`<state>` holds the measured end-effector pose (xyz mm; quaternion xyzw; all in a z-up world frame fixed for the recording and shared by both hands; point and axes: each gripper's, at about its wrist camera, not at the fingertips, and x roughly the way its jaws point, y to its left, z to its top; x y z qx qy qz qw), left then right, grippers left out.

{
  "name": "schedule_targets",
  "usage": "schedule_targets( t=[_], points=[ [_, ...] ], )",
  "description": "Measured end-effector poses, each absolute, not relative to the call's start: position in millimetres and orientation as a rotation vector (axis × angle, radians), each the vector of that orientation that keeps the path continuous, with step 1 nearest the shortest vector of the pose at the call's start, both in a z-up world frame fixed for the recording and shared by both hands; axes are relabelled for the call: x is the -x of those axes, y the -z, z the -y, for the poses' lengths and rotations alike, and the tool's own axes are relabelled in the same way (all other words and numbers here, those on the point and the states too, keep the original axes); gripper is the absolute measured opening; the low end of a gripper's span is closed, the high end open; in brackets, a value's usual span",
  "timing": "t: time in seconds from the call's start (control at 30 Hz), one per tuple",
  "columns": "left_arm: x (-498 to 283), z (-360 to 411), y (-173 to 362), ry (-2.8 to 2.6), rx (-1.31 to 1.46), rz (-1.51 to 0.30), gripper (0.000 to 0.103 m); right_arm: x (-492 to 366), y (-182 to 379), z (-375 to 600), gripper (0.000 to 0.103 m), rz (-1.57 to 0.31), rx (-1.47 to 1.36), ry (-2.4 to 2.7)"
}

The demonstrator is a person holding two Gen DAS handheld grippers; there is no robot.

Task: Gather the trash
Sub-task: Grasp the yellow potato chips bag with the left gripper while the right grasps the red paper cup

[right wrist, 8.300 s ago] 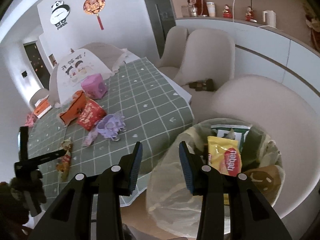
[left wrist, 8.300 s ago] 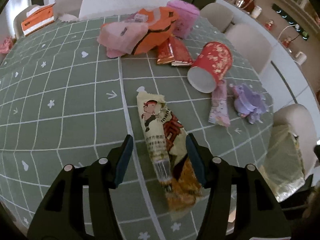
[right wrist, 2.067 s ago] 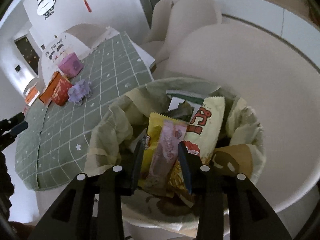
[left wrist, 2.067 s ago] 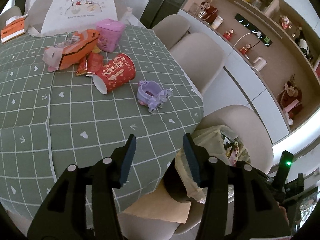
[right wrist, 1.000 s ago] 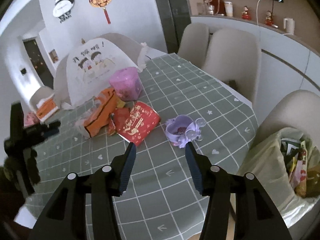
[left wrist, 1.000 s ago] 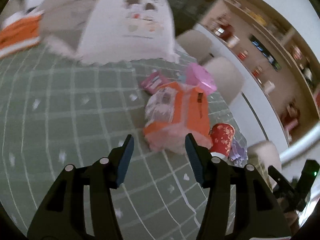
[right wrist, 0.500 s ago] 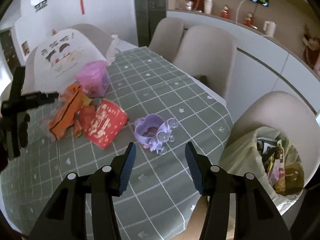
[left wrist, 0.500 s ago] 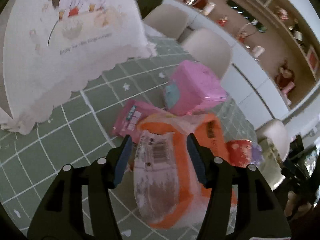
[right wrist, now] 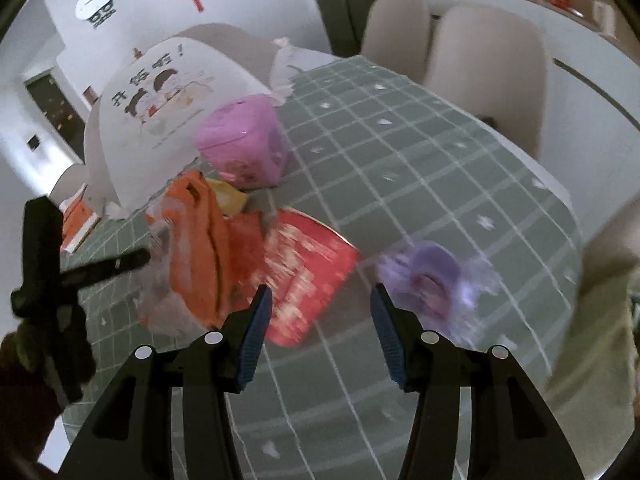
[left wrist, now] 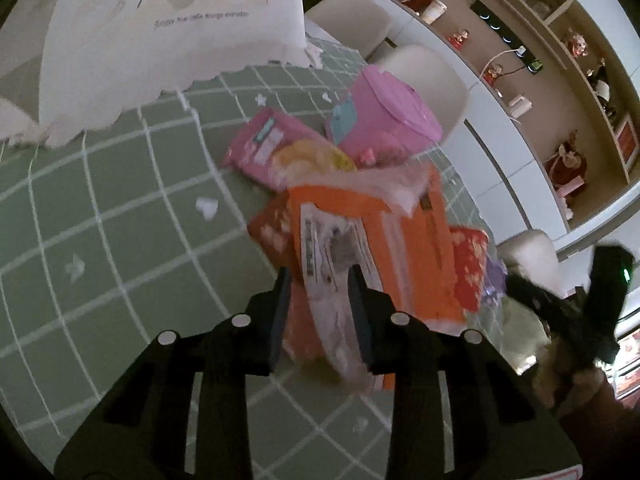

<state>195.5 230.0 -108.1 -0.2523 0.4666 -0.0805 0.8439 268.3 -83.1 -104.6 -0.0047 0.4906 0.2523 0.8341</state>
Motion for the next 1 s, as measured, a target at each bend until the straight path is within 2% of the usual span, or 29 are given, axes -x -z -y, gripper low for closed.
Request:
schedule_targets(
  t=[0.1, 0.23, 0.47, 0.67, 0.87, 0.9, 1.0],
  points=[
    [-184.0, -228.6, 105.9, 0.192, 0.527, -1.0, 0.028, -281.0, 114.2, 60.6, 0.048, -1.049, 0.037, -0.53],
    [-181.8, -236.7, 100.6, 0.164, 0.512, -0.988, 0.04, -297.3, 121.3, 44.5, 0.049, -1.045, 0.003, -0.493],
    [-228.0, -262.2, 76.7, 0.106, 0.415, -0.892, 0.05, -296.6, 123.5, 34.0, 0.049, -1.027, 0.068, -0.54],
    [-294.2, -261.7, 85.4, 0.113, 0.315, -0.885, 0.05, -272.1, 130.5, 44.5, 0.049, -1.1, 0.088, -0.589],
    [-318.9, -250.8, 113.7, 0.195, 0.292, -0.989, 0.05, -252.7, 133.2, 62.2, 0.049, -1.095, 0.138, -0.573],
    [-316.0, -249.7, 115.5, 0.205, 0.297, -0.996, 0.047, -252.7, 133.5, 65.6, 0.049, -1.096, 0.133, -0.567],
    [-296.9, -246.7, 116.0, 0.202, 0.309, -1.01, 0.029, -252.9, 134.0, 74.8, 0.049, -1.101, 0.11, -0.56]
  ],
)
